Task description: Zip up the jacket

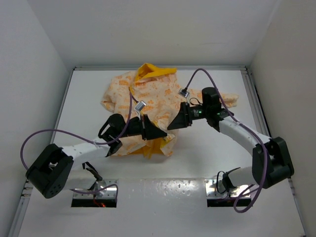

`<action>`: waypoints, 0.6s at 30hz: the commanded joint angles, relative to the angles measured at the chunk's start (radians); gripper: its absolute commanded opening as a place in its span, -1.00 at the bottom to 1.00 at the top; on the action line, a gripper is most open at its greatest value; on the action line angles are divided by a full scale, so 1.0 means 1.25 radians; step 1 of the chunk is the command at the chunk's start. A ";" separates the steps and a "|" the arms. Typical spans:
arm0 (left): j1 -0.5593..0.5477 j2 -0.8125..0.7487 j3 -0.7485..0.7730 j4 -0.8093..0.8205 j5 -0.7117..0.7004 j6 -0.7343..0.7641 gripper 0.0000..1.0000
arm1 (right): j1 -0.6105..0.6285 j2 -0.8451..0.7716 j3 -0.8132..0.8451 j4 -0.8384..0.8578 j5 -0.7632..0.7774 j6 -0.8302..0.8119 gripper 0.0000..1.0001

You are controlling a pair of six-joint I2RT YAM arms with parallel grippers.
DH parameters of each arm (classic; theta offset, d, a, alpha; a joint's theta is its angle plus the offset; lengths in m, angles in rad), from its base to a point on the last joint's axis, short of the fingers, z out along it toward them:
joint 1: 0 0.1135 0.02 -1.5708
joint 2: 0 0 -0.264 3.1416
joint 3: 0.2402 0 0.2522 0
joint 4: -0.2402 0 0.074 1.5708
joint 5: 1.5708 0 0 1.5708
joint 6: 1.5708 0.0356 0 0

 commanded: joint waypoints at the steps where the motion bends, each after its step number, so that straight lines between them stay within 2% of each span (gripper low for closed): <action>1: 0.007 -0.002 0.043 0.096 0.000 -0.024 -1.00 | -0.040 -0.067 0.066 -0.280 0.041 -0.258 0.14; 3: 0.007 0.005 0.057 0.096 0.007 -0.024 -1.00 | -0.049 -0.090 0.082 -0.386 0.052 -0.304 0.21; 10: -0.010 0.013 0.072 0.081 0.033 -0.015 -1.00 | -0.031 -0.104 0.077 -0.394 0.004 -0.348 0.13; 13: -0.019 0.020 0.079 0.057 0.042 0.002 -1.00 | -0.013 -0.088 0.102 -0.482 -0.002 -0.430 0.13; 14: -0.019 0.020 0.088 0.048 0.042 0.002 -1.00 | 0.001 -0.081 0.132 -0.507 -0.002 -0.496 0.13; 16: -0.026 0.020 0.088 0.048 0.042 0.009 -1.00 | 0.008 -0.062 0.147 -0.573 -0.002 -0.529 0.10; 18: -0.026 0.020 0.088 0.041 0.049 0.009 -1.00 | 0.011 -0.055 0.162 -0.578 -0.003 -0.546 0.10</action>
